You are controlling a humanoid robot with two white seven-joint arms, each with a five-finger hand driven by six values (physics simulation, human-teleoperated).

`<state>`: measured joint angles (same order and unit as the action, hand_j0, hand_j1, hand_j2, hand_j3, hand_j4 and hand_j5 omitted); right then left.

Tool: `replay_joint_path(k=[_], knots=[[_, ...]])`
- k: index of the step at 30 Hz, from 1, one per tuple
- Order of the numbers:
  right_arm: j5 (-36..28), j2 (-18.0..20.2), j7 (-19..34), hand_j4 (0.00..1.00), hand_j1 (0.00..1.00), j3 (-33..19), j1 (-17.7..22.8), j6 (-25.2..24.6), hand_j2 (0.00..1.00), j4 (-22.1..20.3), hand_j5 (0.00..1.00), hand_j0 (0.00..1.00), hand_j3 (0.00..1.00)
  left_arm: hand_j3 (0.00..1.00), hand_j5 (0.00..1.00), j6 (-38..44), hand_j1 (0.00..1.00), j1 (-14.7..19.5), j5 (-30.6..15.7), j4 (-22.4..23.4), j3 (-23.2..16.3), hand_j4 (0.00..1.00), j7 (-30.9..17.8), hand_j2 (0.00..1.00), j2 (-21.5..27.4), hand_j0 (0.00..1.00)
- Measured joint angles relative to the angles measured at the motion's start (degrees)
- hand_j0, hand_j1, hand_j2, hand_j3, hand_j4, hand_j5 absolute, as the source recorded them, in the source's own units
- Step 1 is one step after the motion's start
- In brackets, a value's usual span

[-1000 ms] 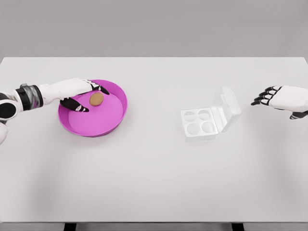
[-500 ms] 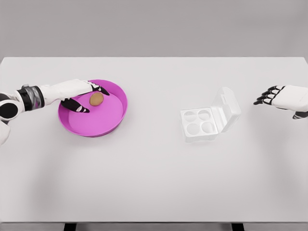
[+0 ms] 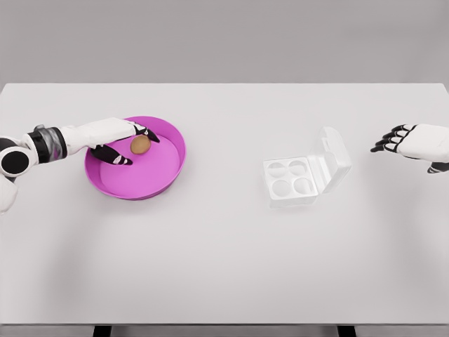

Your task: Pack egg into the box and close the box lid

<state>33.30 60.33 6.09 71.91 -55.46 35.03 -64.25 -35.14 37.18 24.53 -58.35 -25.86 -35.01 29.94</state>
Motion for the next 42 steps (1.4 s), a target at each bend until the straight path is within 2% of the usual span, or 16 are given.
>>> replay_joint_path(k=[3,10,15,34,42], knots=[[0.00,-0.01,0.00,1.00,1.00,0.00,0.00,0.00,1.00,0.00,1.00,1.00,1.00,0.71,0.71,0.01,0.71,0.00,-0.05,0.01,-0.01,0.71,0.00,0.71,0.00,0.71],[0.00,-0.01,0.00,1.00,1.00,0.00,0.00,0.00,1.00,0.00,1.00,1.00,1.00,0.72,0.72,0.01,0.72,-0.09,-0.17,0.01,0.04,0.72,0.01,0.72,0.03,0.72],[0.00,0.02,0.00,1.00,1.00,0.00,0.00,0.00,1.00,0.00,1.00,1.00,1.00,0.65,0.65,0.01,0.65,-0.09,-0.21,0.01,0.06,0.65,0.01,0.65,0.06,0.65],[-0.07,1.15,0.00,1.00,1.00,-0.16,0.00,0.00,1.00,0.53,1.00,1.00,1.00,0.69,0.69,0.06,0.69,-0.26,-0.37,0.00,0.06,0.69,0.04,0.69,0.13,0.69],[-0.14,1.23,0.00,1.00,1.00,-0.17,0.09,0.00,1.00,0.54,1.00,1.00,1.00,0.64,0.64,0.04,0.64,-0.26,-0.30,0.01,0.08,0.64,0.03,0.64,0.08,0.64]])
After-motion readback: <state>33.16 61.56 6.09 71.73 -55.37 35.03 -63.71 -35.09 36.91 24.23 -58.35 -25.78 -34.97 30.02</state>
